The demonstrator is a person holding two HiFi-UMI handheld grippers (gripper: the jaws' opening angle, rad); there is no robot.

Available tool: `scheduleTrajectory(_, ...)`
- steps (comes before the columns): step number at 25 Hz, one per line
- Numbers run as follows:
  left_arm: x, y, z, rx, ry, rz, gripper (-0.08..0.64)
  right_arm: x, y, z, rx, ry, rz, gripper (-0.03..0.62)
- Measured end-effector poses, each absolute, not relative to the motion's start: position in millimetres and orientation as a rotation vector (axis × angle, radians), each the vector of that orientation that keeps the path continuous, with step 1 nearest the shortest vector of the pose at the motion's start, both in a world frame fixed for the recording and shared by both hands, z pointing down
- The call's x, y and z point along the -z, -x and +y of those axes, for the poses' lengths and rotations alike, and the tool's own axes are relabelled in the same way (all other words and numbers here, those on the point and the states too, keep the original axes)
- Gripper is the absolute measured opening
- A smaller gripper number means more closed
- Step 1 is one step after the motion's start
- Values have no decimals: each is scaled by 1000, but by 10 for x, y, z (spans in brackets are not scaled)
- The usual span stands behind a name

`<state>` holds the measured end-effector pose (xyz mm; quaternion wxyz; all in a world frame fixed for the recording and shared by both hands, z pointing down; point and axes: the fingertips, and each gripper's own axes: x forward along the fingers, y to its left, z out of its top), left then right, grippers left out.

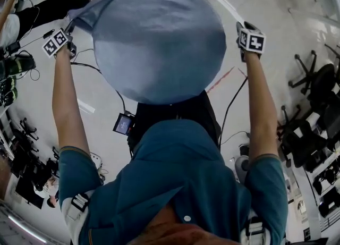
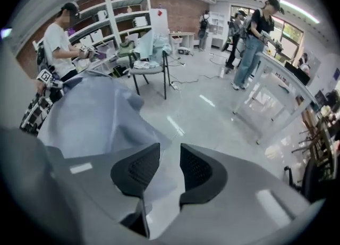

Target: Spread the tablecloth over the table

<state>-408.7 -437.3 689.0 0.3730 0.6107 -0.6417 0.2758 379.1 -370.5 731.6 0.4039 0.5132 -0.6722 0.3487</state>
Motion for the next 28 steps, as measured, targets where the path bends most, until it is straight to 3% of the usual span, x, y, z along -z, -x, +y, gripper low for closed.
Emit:
scheduleTrajectory(2,-6908,3994,-4323,-750,-1612,-1593,307,-7157,-3305,-3648,-757,-1229,-1802,107)
scheduleTrajectory(6,-6847,3964,-4257,-801,-1646,-1556,301,-6942,-1929,-3195,-545,-896,-2061,104)
scheduleTrajectory(9,-6796,4032,-4149,-833,-1666,-1551,304,-7068,-1405,-2902,-496,-778,-2077,95)
scheduleTrajectory(11,-6784,4121,-4034,-865,-1667,-1562,317,-7147,-1362,-2867,-509,-817,-2052,89)
scheduleTrajectory(13,-6768,4237,-3924,-860,-1645,-1607,270,-7173,-1392,-2869,-498,-837,-2034,87)
scheduleTrajectory(17,-6760,4356,-3639,-821,-1612,-1662,247,-7218,-1435,-2840,-496,-825,-2012,81)
scheduleTrajectory(21,-6755,4157,-3419,-759,-1639,-1665,216,-7207,-1585,-2835,-521,-853,-1995,78)
scheduleTrajectory(28,-6400,3770,-3325,-549,-1809,-1633,101,-7153,-1548,-2985,-516,-902,-1931,72)
